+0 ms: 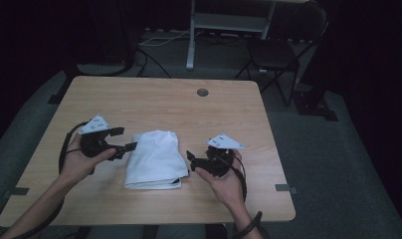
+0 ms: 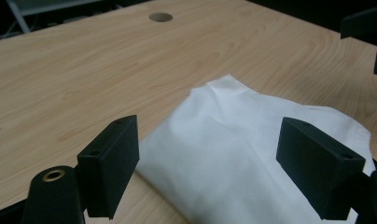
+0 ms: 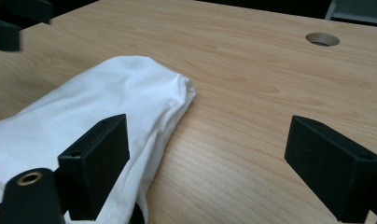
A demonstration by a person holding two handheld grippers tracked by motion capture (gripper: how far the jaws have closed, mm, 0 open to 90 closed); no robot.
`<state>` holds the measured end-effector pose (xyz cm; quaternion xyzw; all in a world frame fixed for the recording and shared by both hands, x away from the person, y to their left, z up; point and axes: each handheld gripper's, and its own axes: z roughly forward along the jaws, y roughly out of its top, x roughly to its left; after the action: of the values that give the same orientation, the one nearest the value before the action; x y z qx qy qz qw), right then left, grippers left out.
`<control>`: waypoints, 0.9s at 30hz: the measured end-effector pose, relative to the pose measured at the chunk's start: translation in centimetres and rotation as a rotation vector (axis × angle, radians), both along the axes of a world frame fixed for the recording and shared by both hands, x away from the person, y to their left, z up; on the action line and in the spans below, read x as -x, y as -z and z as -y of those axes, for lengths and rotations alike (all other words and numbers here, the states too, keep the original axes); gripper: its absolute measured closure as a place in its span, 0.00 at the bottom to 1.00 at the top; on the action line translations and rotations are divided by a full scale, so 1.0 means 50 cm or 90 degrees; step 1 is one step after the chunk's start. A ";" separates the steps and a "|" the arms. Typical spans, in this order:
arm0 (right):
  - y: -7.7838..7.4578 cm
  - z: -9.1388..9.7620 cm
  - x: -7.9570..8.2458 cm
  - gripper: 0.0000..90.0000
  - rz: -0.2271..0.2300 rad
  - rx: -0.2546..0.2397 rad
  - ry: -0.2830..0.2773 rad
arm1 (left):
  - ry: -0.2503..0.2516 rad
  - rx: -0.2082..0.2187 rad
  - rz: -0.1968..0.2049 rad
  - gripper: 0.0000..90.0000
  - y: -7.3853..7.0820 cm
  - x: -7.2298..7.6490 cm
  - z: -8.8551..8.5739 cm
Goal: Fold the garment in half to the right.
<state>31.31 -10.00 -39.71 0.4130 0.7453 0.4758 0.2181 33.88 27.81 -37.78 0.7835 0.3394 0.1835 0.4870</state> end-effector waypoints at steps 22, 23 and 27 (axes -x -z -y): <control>0.005 0.054 0.025 0.15 0.018 -0.004 0.040 | -0.082 -0.001 0.059 0.23 0.002 0.093 -0.131; 0.006 0.057 0.026 0.15 0.020 -0.002 0.042 | -0.085 0.000 0.061 0.23 0.002 0.096 -0.136; 0.006 0.072 0.031 0.15 0.026 -0.001 0.052 | -0.095 0.002 0.067 0.23 0.002 0.106 -0.154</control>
<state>29.78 -13.59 -40.02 0.4332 0.7230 0.4755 0.2521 28.57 35.53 -37.87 0.7447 0.3710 0.2595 0.4903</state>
